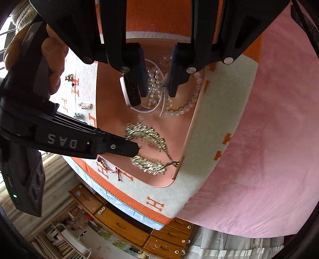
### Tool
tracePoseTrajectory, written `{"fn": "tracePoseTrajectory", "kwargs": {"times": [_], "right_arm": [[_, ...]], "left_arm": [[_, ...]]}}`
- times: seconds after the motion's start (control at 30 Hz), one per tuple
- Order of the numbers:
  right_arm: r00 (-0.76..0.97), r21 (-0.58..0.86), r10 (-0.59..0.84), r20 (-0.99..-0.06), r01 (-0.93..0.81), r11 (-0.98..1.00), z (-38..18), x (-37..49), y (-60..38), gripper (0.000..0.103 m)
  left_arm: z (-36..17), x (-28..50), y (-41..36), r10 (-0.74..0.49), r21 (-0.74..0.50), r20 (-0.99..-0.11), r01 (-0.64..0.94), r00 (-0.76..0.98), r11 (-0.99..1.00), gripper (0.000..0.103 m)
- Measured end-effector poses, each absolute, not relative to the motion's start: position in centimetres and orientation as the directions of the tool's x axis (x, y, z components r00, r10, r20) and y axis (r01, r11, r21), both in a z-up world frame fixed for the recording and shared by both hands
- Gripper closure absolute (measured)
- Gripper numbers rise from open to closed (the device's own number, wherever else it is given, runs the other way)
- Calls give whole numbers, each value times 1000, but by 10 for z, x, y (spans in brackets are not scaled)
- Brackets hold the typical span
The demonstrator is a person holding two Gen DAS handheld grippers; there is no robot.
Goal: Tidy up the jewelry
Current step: 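Lower the watch band and gold comb into the pink box and release both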
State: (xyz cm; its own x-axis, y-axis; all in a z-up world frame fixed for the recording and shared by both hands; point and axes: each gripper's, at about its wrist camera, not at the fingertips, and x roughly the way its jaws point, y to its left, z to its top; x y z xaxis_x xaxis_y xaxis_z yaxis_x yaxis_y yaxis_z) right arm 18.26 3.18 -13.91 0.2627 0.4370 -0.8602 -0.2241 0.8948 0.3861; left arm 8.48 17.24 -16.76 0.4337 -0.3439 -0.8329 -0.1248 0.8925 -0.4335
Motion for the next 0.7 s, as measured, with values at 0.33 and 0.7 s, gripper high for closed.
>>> {"fn": "tracePoseTrajectory", "kwargs": {"times": [0.33,0.7], "right_arm": [[232,375,421,-877,-217,901,-152,189,45,92],[204,430,465,-862,-193,882,-145,175,24,89]], "left_arm": [[-145,69,167,-284,-375,-807,-79,518,924,32],[-138,66,167,-276,-374,-807,-89,521,923,26]]}}
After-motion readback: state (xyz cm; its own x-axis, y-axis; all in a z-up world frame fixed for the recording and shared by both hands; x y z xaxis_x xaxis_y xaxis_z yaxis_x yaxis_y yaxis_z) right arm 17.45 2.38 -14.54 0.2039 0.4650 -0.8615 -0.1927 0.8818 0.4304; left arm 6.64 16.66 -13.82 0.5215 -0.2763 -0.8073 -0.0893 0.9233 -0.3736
